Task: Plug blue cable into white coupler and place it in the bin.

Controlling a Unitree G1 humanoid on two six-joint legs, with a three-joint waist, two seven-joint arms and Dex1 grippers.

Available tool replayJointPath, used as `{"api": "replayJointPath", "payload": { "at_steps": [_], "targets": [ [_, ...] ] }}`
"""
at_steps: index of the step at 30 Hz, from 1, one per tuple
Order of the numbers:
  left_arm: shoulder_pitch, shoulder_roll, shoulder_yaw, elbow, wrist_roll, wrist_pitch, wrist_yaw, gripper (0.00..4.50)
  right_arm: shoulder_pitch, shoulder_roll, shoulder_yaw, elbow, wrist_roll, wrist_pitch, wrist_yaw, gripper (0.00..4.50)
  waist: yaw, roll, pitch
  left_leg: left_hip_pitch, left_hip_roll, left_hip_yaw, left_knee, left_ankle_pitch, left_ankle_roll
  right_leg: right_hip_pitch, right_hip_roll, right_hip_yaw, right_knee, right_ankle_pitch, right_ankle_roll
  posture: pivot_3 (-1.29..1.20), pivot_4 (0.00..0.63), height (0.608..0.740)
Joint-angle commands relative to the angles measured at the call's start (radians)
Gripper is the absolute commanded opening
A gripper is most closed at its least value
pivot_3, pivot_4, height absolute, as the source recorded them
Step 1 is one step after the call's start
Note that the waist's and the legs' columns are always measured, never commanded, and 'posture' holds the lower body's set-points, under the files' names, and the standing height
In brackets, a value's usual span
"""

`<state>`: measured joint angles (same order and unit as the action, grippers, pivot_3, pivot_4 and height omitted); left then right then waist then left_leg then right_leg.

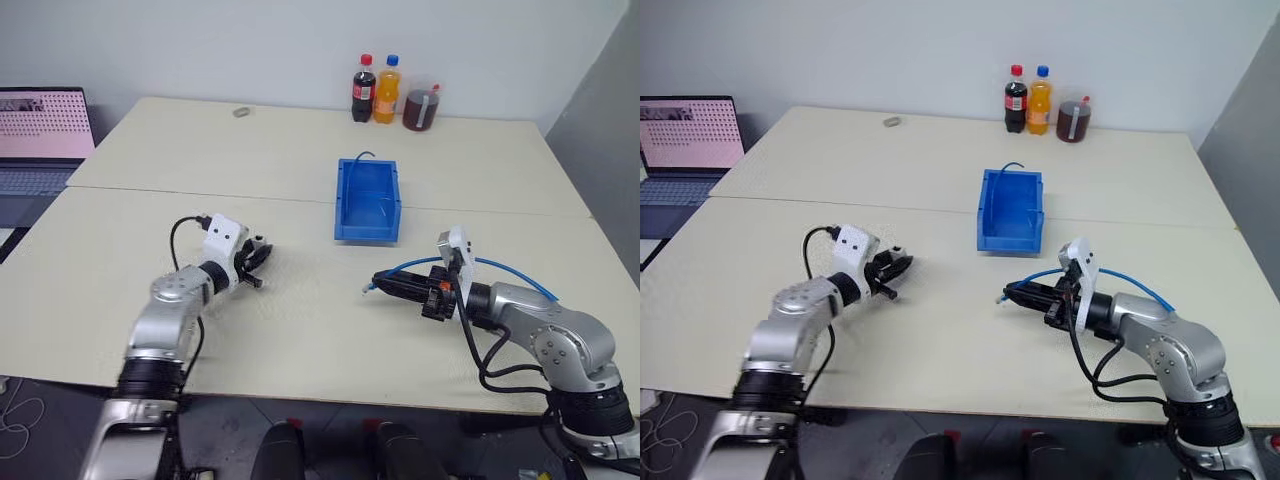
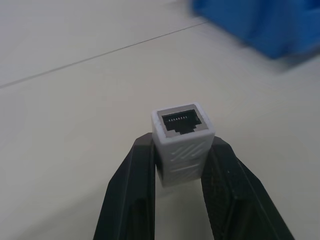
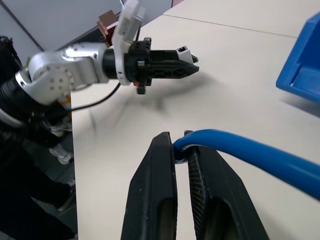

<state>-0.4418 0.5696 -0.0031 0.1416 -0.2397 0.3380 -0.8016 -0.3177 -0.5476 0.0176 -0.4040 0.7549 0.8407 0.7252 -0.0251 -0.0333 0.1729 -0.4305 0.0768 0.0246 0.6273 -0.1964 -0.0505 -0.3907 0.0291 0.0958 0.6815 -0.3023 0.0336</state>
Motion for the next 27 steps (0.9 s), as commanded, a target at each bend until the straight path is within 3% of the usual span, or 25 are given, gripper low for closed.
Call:
{"api": "replayJointPath", "payload": {
  "at_steps": [1, 9, 15, 27],
  "targets": [
    [-0.023, 0.032, -0.091, -0.039, -0.013, -0.075, -0.205, 0.92, 0.015, -0.05, 0.008, -0.073, -0.037, -0.047, 0.039, 0.05, -0.002, 0.0, 0.0, 0.0, 0.0, 0.0, 0.0, 0.0, 0.0, 0.0, 0.0, 0.0, 0.0, 0.0, 0.0, 0.0, 0.15, 0.74],
    [-0.067, 0.006, -0.252, 0.009, 0.024, -0.153, -0.432, 0.92, -0.004, -0.06, 0.079, -0.129, -0.125, -0.108, 0.029, 0.05, -0.008, 0.0, 0.0, 0.0, 0.002, 0.0, 0.0, 0.0, 0.0, -0.001, 0.003, 0.001, 0.001, -0.001, 0.001, 0.0, 0.15, 0.74],
    [-0.11, -0.035, -0.336, 0.147, 0.123, -0.27, -0.46, 0.9, -0.058, -0.033, 0.151, -0.097, -0.202, -0.143, 0.03, 0.05, -0.008, 0.0, 0.0, 0.0, 0.002, 0.0, 0.001, 0.0, 0.0, -0.001, 0.003, 0.001, 0.001, -0.002, 0.004, 0.0, 0.15, 0.74],
    [-0.159, -0.084, -0.366, 0.294, 0.176, -0.362, -0.503, 0.9, -0.19, 0.018, 0.329, 0.103, -0.401, -0.292, 0.123, 0.05, -0.001, 0.0, 0.0, 0.0, 0.001, 0.0, 0.002, 0.0, 0.001, 0.0, 0.003, 0.001, 0.001, -0.002, 0.004, 0.0, 0.15, 0.74]
  ]
}}
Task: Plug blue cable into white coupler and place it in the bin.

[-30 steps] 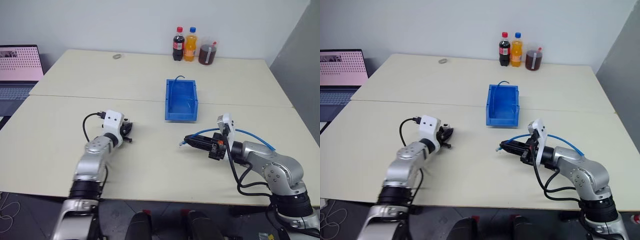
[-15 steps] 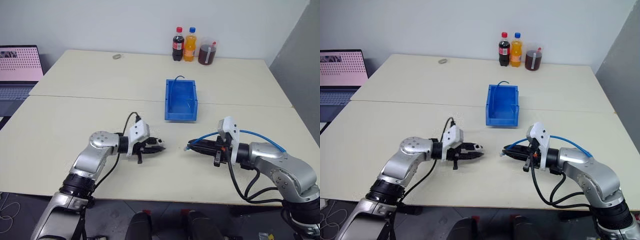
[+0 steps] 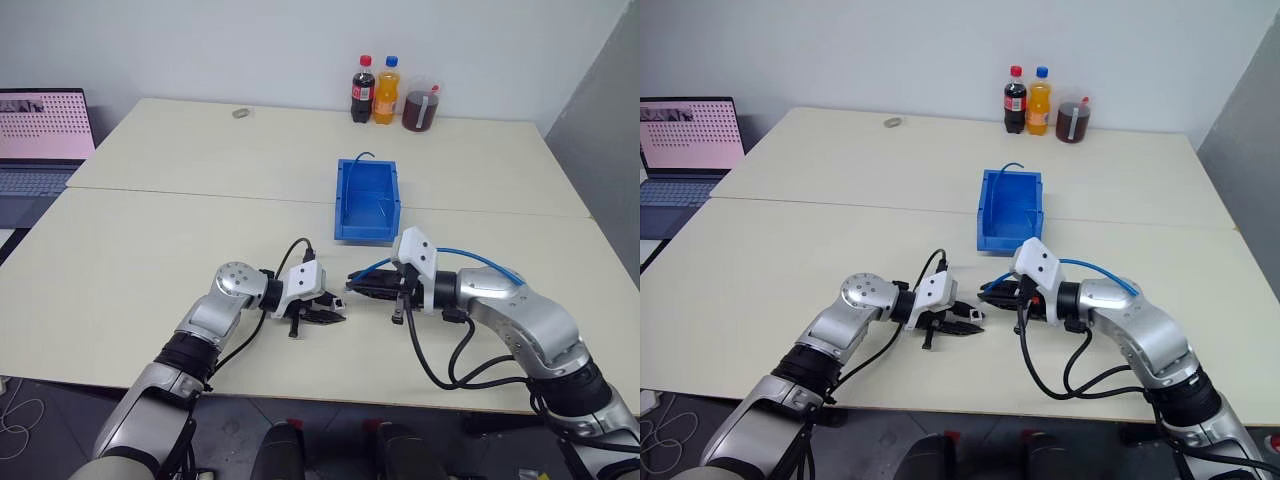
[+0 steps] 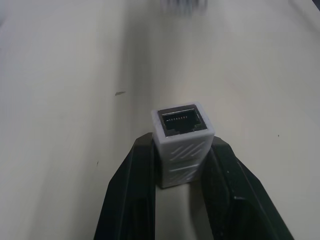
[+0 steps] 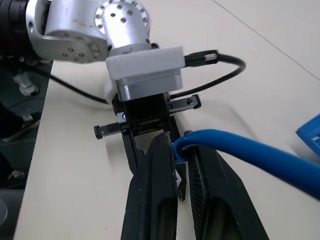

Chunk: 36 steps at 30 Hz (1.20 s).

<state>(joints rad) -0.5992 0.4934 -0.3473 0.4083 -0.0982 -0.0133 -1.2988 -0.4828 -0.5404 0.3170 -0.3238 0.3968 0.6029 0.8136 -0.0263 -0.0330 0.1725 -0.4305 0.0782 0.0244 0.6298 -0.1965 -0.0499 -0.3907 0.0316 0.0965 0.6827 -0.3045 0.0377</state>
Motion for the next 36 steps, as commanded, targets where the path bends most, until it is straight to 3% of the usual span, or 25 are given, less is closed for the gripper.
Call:
{"api": "replayJointPath", "payload": {
  "at_steps": [1, 20, 36],
  "targets": [
    [-0.001, -0.009, -0.021, 0.028, 0.035, -0.011, -0.007, 0.9, -0.028, 0.015, 0.04, 0.038, -0.056, -0.065, 0.042, 0.05, 0.0, 0.0, 0.0, 0.0, 0.0, 0.0, 0.0, 0.0, 0.0, 0.0, 0.0, 0.0, 0.0, 0.0, 0.0, 0.0, 0.15, 0.74],
    [0.025, -0.006, -0.012, 0.0, 0.034, 0.009, -0.017, 0.88, -0.047, 0.029, 0.121, 0.139, -0.204, -0.157, 0.15, 0.04, -0.001, 0.002, -0.001, 0.001, 0.0, 0.0, 0.0, 0.0, 0.0, 0.0, 0.0, 0.0, 0.001, 0.002, -0.004, 0.0, 0.15, 0.74],
    [0.02, -0.01, -0.02, -0.003, 0.056, 0.002, -0.019, 0.86, -0.169, 0.022, 0.222, 0.178, -0.292, -0.114, 0.296, 0.04, -0.002, 0.003, -0.003, 0.003, 0.0, 0.001, 0.0, 0.0, 0.0, 0.001, 0.0, 0.0, 0.002, 0.002, -0.005, 0.0, 0.15, 0.74]
  ]
}}
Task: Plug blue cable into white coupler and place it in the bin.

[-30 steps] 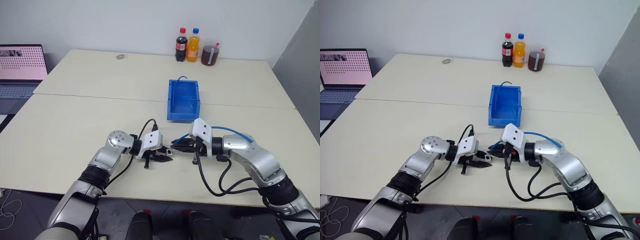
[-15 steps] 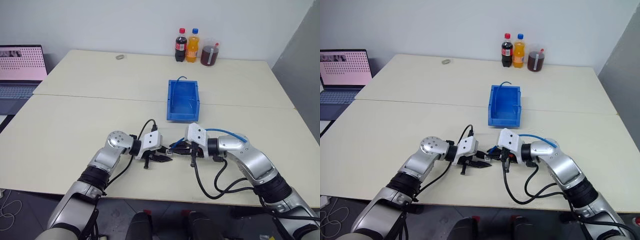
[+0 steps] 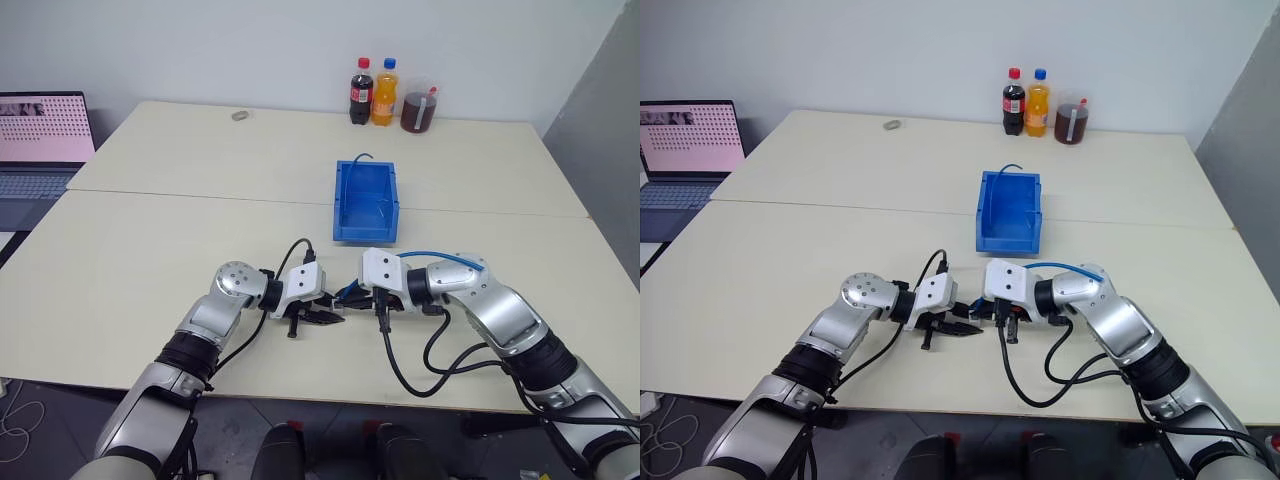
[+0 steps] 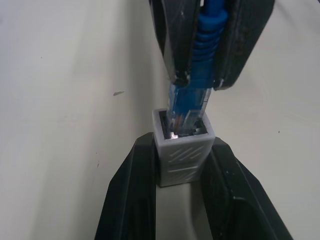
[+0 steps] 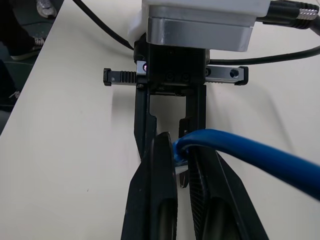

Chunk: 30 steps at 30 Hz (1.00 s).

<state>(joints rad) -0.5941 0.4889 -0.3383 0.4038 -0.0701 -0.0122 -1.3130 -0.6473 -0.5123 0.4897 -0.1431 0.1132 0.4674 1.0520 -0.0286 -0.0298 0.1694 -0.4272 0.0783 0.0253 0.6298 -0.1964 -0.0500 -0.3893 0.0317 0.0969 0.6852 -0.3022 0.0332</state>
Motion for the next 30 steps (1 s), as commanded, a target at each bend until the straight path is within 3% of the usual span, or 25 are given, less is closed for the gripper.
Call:
{"api": "replayJointPath", "payload": {
  "at_steps": [1, 22, 30],
  "targets": [
    [0.015, -0.006, -0.029, 0.002, 0.029, 0.001, -0.004, 0.86, -0.01, -0.004, 0.053, -0.002, -0.011, 0.029, 0.062, 0.04, 0.001, 0.0, 0.0, 0.0, 0.0, 0.0, 0.0, 0.0, 0.0, 0.0, 0.0, 0.0, 0.0, 0.0, 0.0, 0.0, 0.15, 0.74],
    [0.035, -0.015, -0.025, -0.025, 0.028, 0.011, 0.008, 0.85, -0.024, 0.047, 0.181, 0.169, -0.131, 0.072, 0.097, 0.04, -0.003, 0.004, -0.02, 0.008, 0.0, 0.002, -0.001, 0.0, 0.0, 0.003, 0.0, 0.001, 0.005, -0.005, 0.001, 0.0, 0.15, 0.74],
    [0.058, -0.008, -0.003, -0.038, 0.035, -0.007, 0.047, 0.85, -0.006, 0.064, 0.08, 0.142, -0.107, 0.022, 0.05, 0.04, -0.003, 0.004, -0.028, 0.012, 0.0, 0.002, -0.002, 0.0, 0.0, 0.004, 0.001, 0.001, 0.009, -0.007, -0.002, 0.0, 0.15, 0.74]
  ]
}}
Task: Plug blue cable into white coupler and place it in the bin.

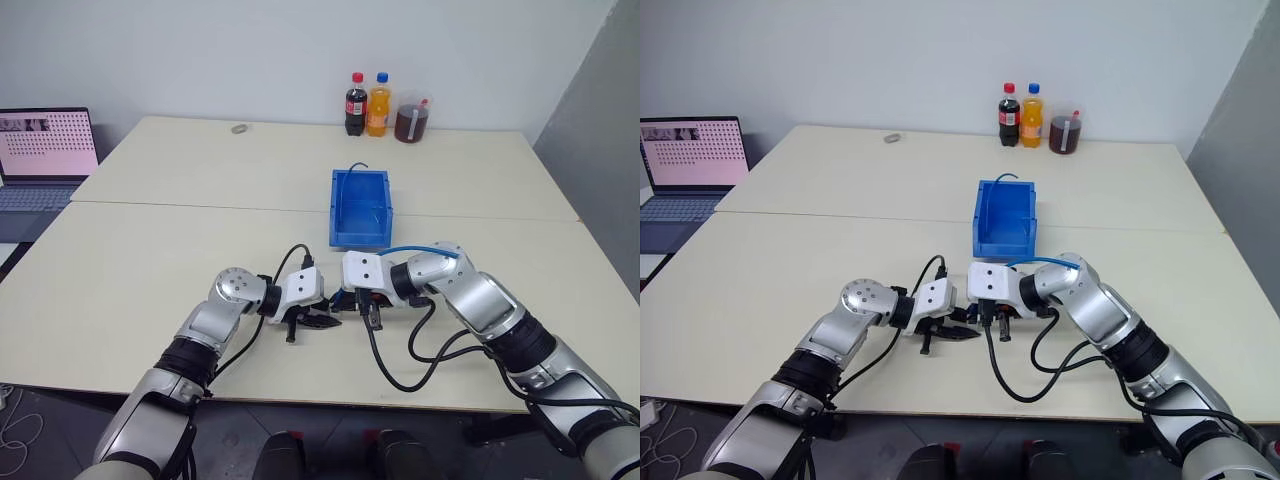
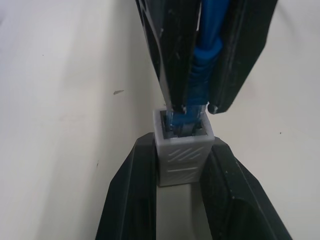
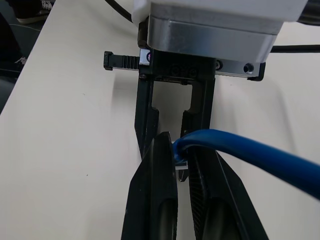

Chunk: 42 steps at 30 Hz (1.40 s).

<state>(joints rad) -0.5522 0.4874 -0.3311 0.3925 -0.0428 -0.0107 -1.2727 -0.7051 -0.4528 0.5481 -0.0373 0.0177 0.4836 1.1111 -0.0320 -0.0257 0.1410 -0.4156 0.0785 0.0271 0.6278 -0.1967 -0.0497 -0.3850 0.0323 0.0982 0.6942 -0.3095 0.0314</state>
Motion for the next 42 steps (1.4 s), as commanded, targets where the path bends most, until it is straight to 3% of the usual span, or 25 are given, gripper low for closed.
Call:
{"api": "replayJointPath", "payload": {
  "at_steps": [1, 2, 4, 14, 20, 25, 30, 36, 38, 39, 42],
  "targets": [
    [0.018, -0.005, -0.003, -0.026, 0.002, 0.0, 0.008, 0.85, 0.055, 0.007, 0.0, 0.025, -0.002, 0.004, -0.017, 0.04, 0.0, 0.0, 0.0, 0.0, 0.0, 0.0, 0.0, 0.0, 0.0, 0.0, 0.0, 0.0, 0.0, 0.0, 0.0, 0.0, 0.15, 0.74],
    [0.02, -0.004, 0.002, -0.027, -0.001, 0.006, 0.01, 0.85, 0.058, 0.009, -0.015, 0.017, 0.003, 0.003, -0.02, 0.04, 0.0, 0.0, 0.0, 0.0, 0.0, 0.0, 0.0, 0.0, 0.0, 0.0, 0.0, 0.0, 0.0, 0.0, 0.0, 0.0, 0.15, 0.74],
    [0.031, 0.005, 0.015, -0.035, -0.016, 0.018, 0.002, 1.54, 0.068, 0.008, -0.051, -0.018, 0.02, 0.007, -0.031, 0.04, 0.0, 0.0, 0.0, 0.0, 0.0, 0.0, 0.0, 0.0, 0.0, -0.001, 0.0, 0.0, 0.002, 0.0, 0.0, 0.0, 0.15, 0.74],
    [0.105, 0.063, 0.101, -0.164, -0.102, 0.067, 0.015, 3.43, 0.082, 0.003, -0.227, -0.178, 0.155, 0.141, -0.076, 0.04, -0.001, 0.0, 0.007, -0.004, 0.001, 0.0, 0.0, 0.0, 0.0, -0.005, 0.0, 0.001, 0.002, 0.0, -0.001, 0.0, 0.15, 0.74],
    [0.139, 0.049, 0.245, -0.329, -0.152, 0.178, 0.214, 4.5, 0.052, -0.035, -0.371, -0.23, 0.248, 0.24, -0.108, 0.04, -0.001, 0.0, 0.015, -0.005, 0.001, 0.0, 0.0, 0.0, 0.0, -0.005, 0.0, 0.0, 0.002, 0.0, -0.001, 0.0, 0.15, 0.74],
    [0.139, -0.006, 0.331, -0.456, -0.157, 0.28, 0.424, 4.5, -0.014, -0.047, -0.479, -0.164, 0.301, 0.267, -0.153, 0.04, -0.001, 0.0, 0.017, -0.005, 0.001, 0.0, 0.0, 0.0, 0.0, -0.005, 0.0, 0.0, 0.002, 0.0, 0.0, 0.0, 0.15, 0.74],
    [0.111, -0.044, 0.364, -0.575, -0.189, 0.452, 0.552, 4.5, -0.273, 0.023, -0.506, 0.235, 0.265, 0.175, -0.221, 0.04, -0.014, 0.0, 0.023, -0.005, 0.001, 0.0, 0.0, 0.0, 0.0, -0.005, 0.0, 0.001, 0.002, 0.0, 0.001, 0.0, 0.15, 0.74],
    [0.093, -0.037, 0.349, -0.559, -0.186, 0.458, 0.578, 4.5, -0.548, 0.12, -0.446, 0.824, 0.141, -0.054, -0.243, 0.04, -0.029, 0.0, 0.025, -0.004, 0.001, 0.001, -0.002, 0.0, 0.0, -0.006, 0.001, 0.001, 0.002, 0.001, -0.002, 0.0, 0.15, 0.74],
    [0.094, -0.034, 0.34, -0.558, -0.182, 0.448, 0.578, 4.5, -0.625, 0.136, -0.423, 0.987, 0.089, -0.119, -0.249, 0.74, -0.028, 0.0, 0.025, -0.005, 0.001, 0.001, -0.003, 0.0, 0.0, -0.006, 0.0, 0.001, 0.001, 0.003, -0.006, 0.0, 0.15, 0.74],
    [0.095, -0.034, 0.338, -0.558, -0.181, 0.447, 0.579, 4.5, -0.648, 0.138, -0.414, 1.036, 0.07, -0.144, -0.248, 0.77, -0.028, 0.0, 0.026, -0.005, 0.0, 0.001, -0.003, 0.0, 0.0, -0.006, 0.0, 0.001, 0.001, 0.003, -0.006, 0.0, 0.15, 0.74],
    [0.098, -0.032, 0.333, -0.564, -0.182, 0.445, 0.58, 4.5, -0.709, 0.121, -0.379, 1.158, 0.003, -0.213, -0.204, 1.53, -0.022, 0.0, 0.026, -0.016, 0.0, 0.001, -0.003, 0.0, 0.0, -0.018, 0.0, 0.001, 0.002, 0.003, -0.006, 0.0, 0.15, 0.74]
  ]
}}
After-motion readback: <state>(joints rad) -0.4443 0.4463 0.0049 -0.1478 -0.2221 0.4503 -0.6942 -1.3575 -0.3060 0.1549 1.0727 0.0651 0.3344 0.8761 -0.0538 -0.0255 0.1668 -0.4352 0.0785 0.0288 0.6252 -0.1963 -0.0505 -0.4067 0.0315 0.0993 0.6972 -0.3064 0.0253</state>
